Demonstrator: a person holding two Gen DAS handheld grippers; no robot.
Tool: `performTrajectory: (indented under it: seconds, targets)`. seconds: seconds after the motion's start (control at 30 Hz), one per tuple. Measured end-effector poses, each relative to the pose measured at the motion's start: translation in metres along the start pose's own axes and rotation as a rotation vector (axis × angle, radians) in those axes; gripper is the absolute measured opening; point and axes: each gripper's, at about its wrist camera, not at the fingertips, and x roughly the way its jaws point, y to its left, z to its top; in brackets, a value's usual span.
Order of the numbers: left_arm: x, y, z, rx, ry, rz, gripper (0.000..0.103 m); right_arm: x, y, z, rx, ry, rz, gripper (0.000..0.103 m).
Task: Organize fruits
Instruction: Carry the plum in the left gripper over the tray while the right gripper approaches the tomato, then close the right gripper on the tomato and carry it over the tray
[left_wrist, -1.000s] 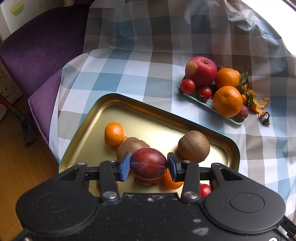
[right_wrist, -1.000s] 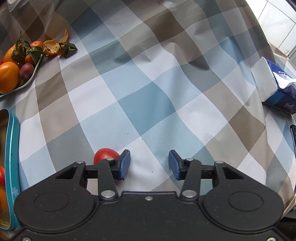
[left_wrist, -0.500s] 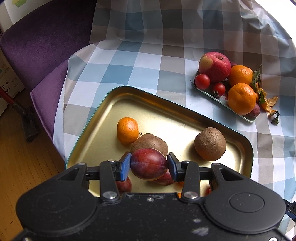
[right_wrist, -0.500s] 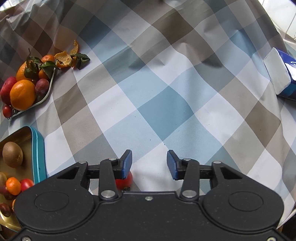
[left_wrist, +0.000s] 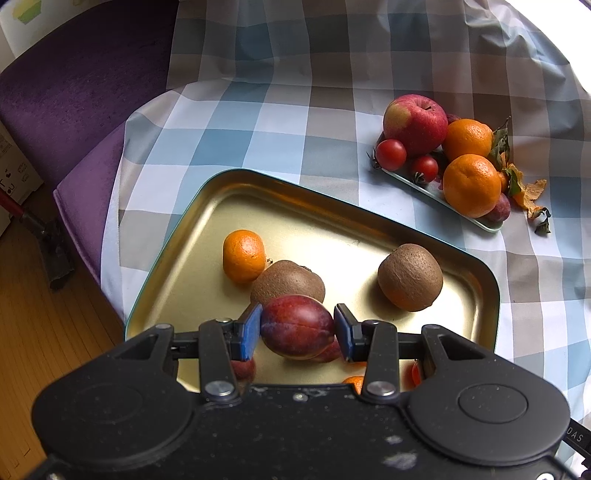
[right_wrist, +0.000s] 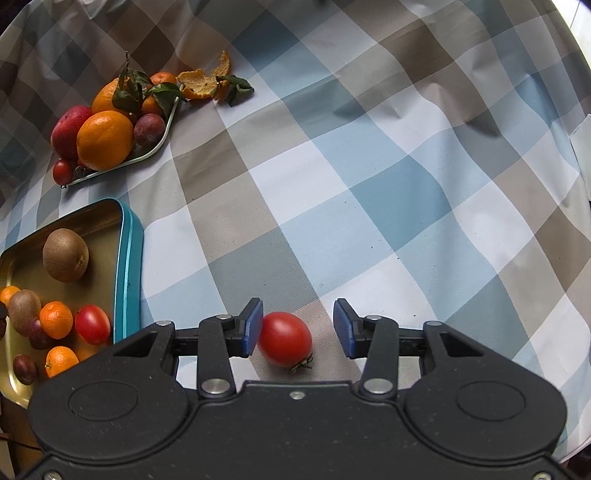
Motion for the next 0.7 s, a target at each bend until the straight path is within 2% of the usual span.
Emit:
performTrajectory:
  seconds: [0.2,0.3,0.37,0.47,0.57,0.7]
  targets:
    - [0.001,0.002,0.000,-0.004,0.003,-0.006,0.042,0.009,0.015,-0.011,-0.065,0.052,0.004,0.052]
    - [0.000,0.001,-0.001,0.005,0.002,-0.009,0.042,0.006,0.021,-0.017,-0.081,0.013,-0.030,0.051]
    - [-0.001,0.000,-0.002,0.015,0.001,-0.011,0.042,0.003,0.028,-0.018,-0.108,-0.001,-0.052,0.046]
    - [-0.001,-0.002,-0.003,0.023,-0.001,-0.015,0.042,-0.007,0.040,-0.016,-0.148,-0.034,-0.063,0.046]
    - [-0.002,-0.001,-0.003,0.024,-0.002,-0.017,0.042,-0.022,0.056,-0.009,-0.166,-0.070,-0.031,0.046]
    - [-0.002,0.004,-0.002,0.012,0.002,-0.015,0.042,-0.038,0.086,0.004,-0.194,-0.094,0.057,0.046]
